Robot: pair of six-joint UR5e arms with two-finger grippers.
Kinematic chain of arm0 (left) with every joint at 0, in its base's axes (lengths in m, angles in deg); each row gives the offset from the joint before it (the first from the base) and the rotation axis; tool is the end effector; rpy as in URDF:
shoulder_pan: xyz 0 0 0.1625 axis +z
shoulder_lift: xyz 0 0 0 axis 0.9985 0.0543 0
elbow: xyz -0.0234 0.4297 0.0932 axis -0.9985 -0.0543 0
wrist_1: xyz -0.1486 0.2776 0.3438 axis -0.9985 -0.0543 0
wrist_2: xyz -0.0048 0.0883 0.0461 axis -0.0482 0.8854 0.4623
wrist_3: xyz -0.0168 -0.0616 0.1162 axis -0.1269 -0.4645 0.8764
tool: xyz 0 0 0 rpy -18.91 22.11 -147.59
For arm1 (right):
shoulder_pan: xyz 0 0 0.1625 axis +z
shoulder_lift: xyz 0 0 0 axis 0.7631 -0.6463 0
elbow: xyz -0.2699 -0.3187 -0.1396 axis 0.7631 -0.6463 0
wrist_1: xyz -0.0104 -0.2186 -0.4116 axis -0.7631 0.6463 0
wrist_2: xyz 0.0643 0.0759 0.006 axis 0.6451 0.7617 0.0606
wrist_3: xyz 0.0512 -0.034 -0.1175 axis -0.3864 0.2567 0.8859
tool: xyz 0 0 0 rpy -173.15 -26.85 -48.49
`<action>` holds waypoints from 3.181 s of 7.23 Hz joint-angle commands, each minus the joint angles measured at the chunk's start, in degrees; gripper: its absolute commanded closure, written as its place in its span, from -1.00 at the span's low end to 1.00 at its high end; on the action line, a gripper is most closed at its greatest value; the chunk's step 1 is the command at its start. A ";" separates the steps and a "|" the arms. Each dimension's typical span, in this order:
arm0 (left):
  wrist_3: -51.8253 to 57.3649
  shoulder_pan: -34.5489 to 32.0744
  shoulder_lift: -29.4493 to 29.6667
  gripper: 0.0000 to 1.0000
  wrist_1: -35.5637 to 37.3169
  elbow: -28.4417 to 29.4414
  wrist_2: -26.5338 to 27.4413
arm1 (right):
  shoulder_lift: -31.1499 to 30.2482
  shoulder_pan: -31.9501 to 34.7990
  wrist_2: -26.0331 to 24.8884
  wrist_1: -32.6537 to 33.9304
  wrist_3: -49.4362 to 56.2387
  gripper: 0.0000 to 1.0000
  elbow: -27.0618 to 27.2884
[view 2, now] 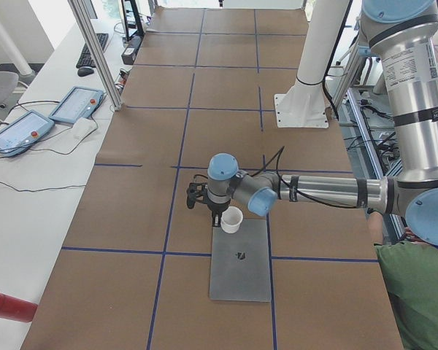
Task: Place cup on laptop
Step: 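Lift the white cup and carry it toward the silver laptop, then lower the white cup onto the laptop lid and open the left gripper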
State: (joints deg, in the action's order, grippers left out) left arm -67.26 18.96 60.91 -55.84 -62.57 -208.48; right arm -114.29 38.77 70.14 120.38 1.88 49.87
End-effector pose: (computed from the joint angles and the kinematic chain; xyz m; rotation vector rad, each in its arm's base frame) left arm 0.1210 -0.4398 0.6813 0.1122 0.7726 -0.0138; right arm 0.0304 -0.5000 0.6791 -0.0568 -0.7434 0.0481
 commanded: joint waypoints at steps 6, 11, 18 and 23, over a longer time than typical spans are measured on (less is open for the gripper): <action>-5.44 0.34 -1.33 -0.98 -21.87 16.46 -0.04 | 0.00 0.00 0.02 0.00 0.00 -1.00 0.00; -3.34 0.08 1.04 -1.00 -21.26 16.37 -3.56 | 0.00 0.00 0.02 0.00 0.00 -1.00 0.00; 28.88 -18.26 18.10 -1.00 13.94 16.38 -6.95 | 0.00 0.00 0.02 0.00 0.00 -1.00 0.00; 38.95 -23.74 9.23 -1.00 24.97 6.10 -9.36 | 0.00 0.00 0.02 0.00 0.00 -1.00 0.00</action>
State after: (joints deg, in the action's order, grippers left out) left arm -28.62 -4.28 72.84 -31.90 -53.71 -217.55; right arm -114.29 38.77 70.15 120.37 1.88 49.87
